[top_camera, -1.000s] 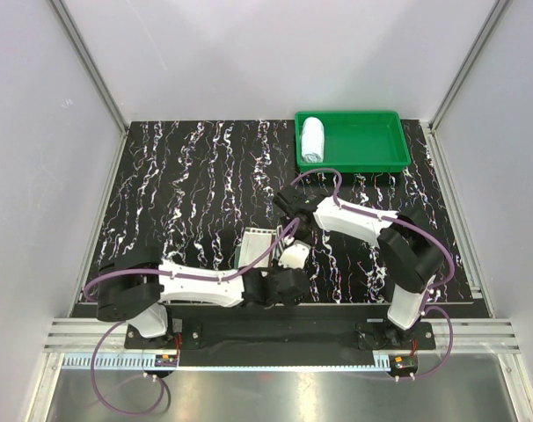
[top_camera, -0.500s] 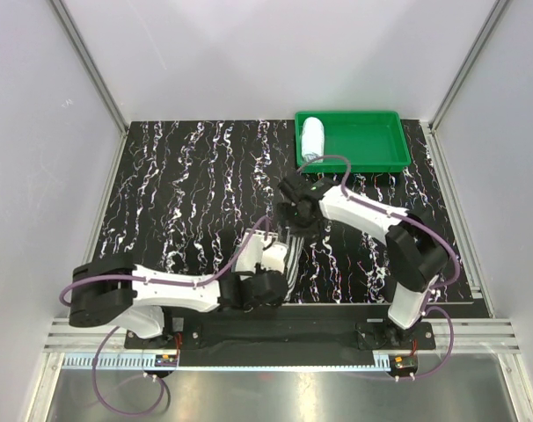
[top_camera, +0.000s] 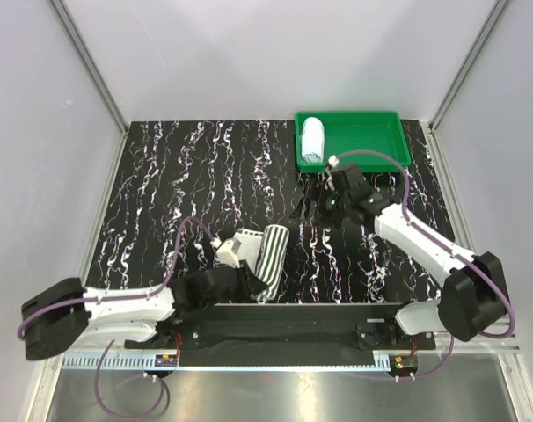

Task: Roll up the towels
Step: Roll the towel

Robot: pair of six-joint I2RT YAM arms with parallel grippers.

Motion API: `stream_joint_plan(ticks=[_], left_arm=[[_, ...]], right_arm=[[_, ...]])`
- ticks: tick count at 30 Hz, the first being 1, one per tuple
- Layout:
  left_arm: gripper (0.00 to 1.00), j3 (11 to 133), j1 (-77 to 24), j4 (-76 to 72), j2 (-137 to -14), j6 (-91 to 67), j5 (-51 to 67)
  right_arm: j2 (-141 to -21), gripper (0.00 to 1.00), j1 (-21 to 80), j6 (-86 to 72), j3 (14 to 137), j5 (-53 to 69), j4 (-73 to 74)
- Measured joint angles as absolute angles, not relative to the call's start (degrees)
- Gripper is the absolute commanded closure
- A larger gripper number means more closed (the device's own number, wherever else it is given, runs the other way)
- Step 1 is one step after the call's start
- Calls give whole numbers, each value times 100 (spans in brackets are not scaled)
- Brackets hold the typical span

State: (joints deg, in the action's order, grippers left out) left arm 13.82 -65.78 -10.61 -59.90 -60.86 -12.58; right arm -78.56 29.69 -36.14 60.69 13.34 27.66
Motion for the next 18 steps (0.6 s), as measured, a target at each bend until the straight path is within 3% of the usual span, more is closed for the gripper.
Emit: stream_joint_plan(ticks=[9,18], left_arm=[[100,438,-6224,-1372,-4866,-6914,-1013],[100,427,-6027,-1610,-5162,-7293,-786]], right_arm=[[-8038,14,3295,-4235,4298,2362,915],[-8960,14,3972,-4847,3625,2663,-1509]])
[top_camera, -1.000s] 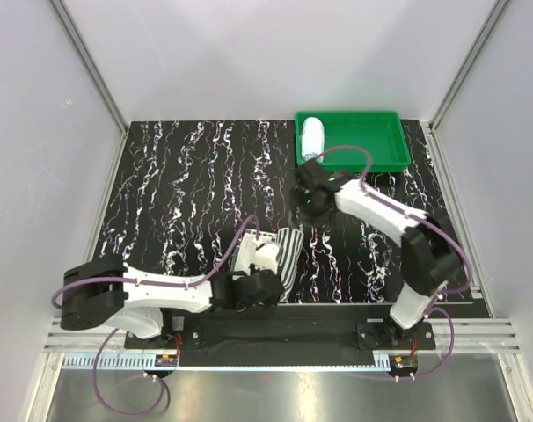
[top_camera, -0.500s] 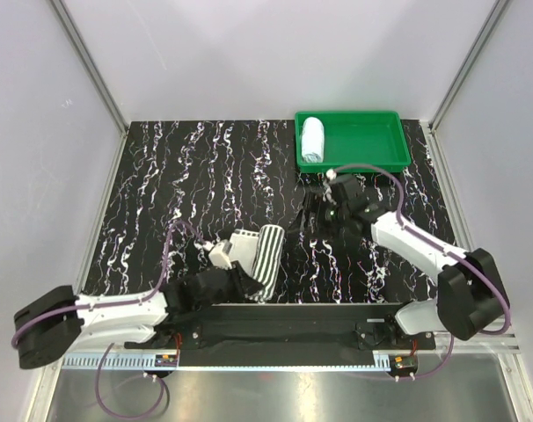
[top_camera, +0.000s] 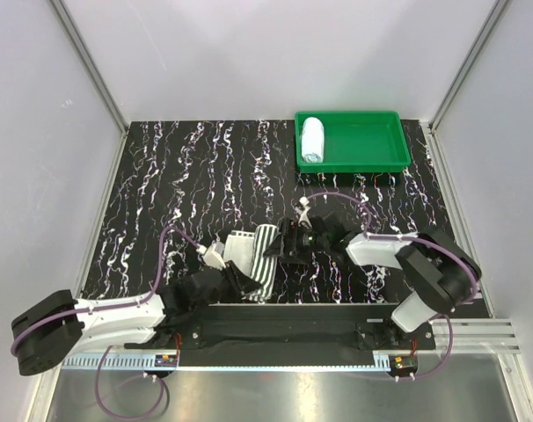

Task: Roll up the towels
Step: Roll the towel

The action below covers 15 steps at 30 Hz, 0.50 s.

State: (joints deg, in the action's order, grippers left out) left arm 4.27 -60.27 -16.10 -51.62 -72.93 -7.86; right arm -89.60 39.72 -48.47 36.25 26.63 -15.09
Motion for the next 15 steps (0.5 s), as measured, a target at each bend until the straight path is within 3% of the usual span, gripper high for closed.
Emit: stream_joint_plan(ticks=[5,8,9,11,13,15], left_arm=[[100,425,-5948,-1750,-5260,-7382,-698],[100,425,-5929,-1739,-5229,-7402,-696],[100,425,-5929,-1721,-5207,-7402,-698],[100,425,-5911,-1684,-5175,-7400,-701],[91,425,-5896,-1656,-5170,-7382,-703],[76,427,-5892,-1599,-5179,-7314,-707]], right_arm=[[-9478,22,4132,-5054,3476,2661,-2449],[-9714,39,4152,-5179,3437,2665,-2958],[-9791,51,4167,-5221,3433,2670,-3114],[-9931,62,4193,-5293,3426,2672,-3395],[-10042,76,4202,-5378,3411,2674,-3601],[-10062,80,4204,-5413,3409,2685,-3658]])
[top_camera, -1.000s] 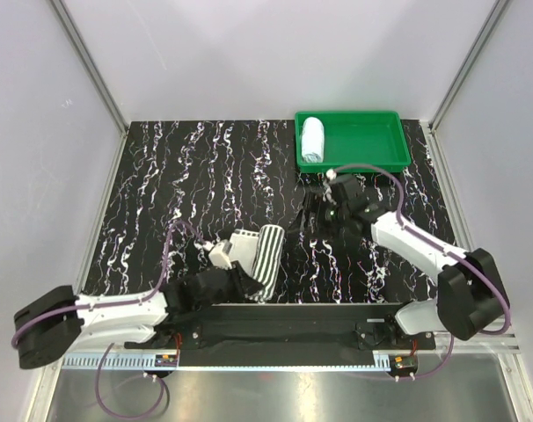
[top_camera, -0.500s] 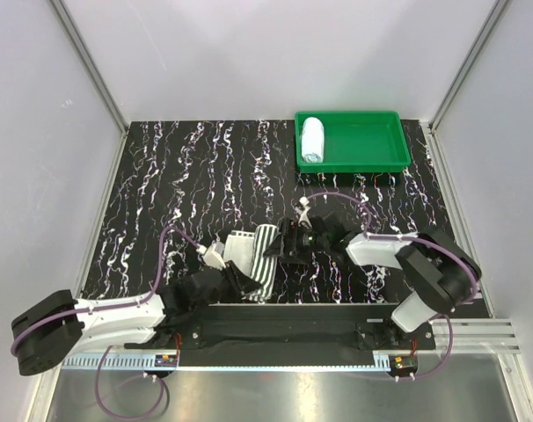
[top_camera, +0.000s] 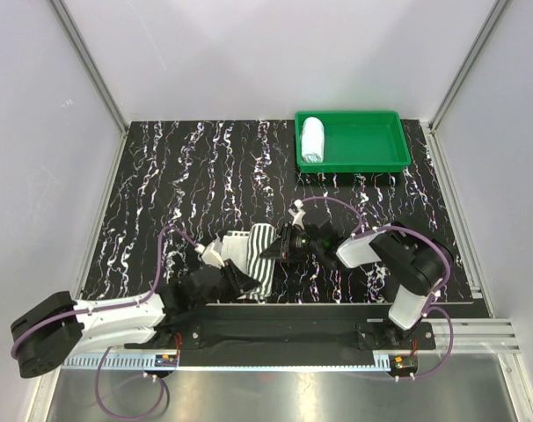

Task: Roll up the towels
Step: Roll the towel

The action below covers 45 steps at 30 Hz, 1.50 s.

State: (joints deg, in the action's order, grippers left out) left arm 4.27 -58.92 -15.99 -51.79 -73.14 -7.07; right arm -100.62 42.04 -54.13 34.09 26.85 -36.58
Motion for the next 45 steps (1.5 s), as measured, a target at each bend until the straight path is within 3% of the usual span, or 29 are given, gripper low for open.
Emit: stream_joint_plan(ticks=[1,3,6,7,11,17,20,21,27,35,45], left_arm=[[67,451,-5892,-1535,-5183,-7260,-716],[66,663,-5892,-1208,-5231,-7091,-733],[56,1028,-5900,-655,-5299,-6794,-777],[48,1098,-5902,-497,-5280,-6707,-797],[32,1358,-5953,180,-5181,-6418,-961],[31,2115,-6239,1321,-5258,-5983,-1426],[25,2530,-6425,1758,-5406,-5677,-1732],[18,2668,-6512,1881,-5476,-5555,-1855],[15,3524,-7161,2340,-6058,-4672,-2617],[14,4460,-8099,2217,-6973,-3754,-3269],[13,5142,-8868,1653,-8497,-3201,-3426]], right_arm=[[-10062,83,4211,-5406,3409,2674,-3649],[-10031,83,4215,-5367,3450,2628,-3457],[-9832,83,4239,-5170,3664,2464,-2742],[-9743,83,4252,-5085,3741,2392,-2480],[-9507,85,4287,-4799,4027,2139,-1535],[-9317,86,4289,-4510,4451,1785,-272],[-9196,86,4287,-4362,4674,1553,447],[-9170,86,4287,-4313,4764,1474,711],[-9109,85,4287,-4047,5280,1066,2091],[-9124,85,4287,-3920,5808,513,3448],[-9277,85,4287,-3900,6071,427,3922]])
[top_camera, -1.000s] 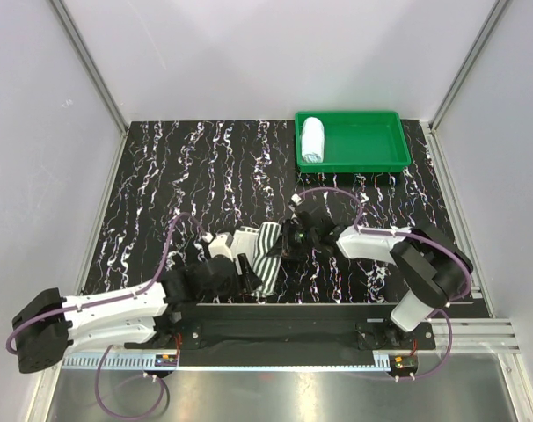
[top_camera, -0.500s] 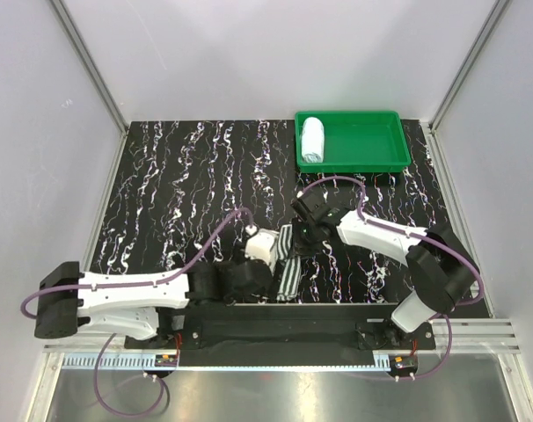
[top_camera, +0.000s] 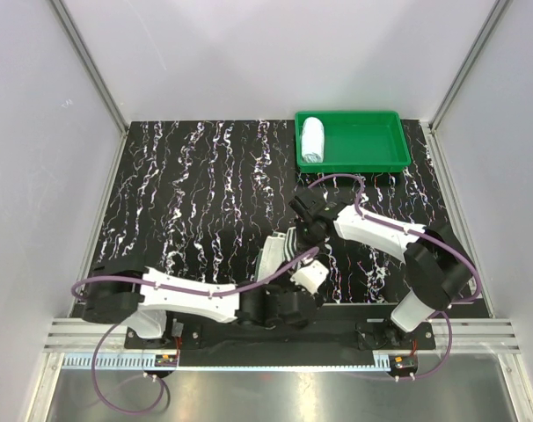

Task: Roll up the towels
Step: Roll the towel

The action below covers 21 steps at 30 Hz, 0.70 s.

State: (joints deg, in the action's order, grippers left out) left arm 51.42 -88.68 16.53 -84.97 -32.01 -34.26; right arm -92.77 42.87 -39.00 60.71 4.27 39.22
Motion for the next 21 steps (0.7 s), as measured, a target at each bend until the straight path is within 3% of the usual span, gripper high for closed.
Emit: stream_joint_plan(ticks=[9,16,20,21], left_arm=[[20,5614,-8877,1682,-9397,-3260,-3662],[33,5634,-8871,1726,-9668,-3481,-3918],[44,5621,-8871,1796,-9690,-3675,-4099],[51,5607,-8871,1800,-9690,-3730,-4141]], right_arm=[[-9279,85,4287,-3859,6086,397,4036],[-9279,85,4287,-3857,6086,408,4036],[-9277,84,4287,-3837,6086,438,4034],[-9279,83,4287,-3833,6086,449,4034]])
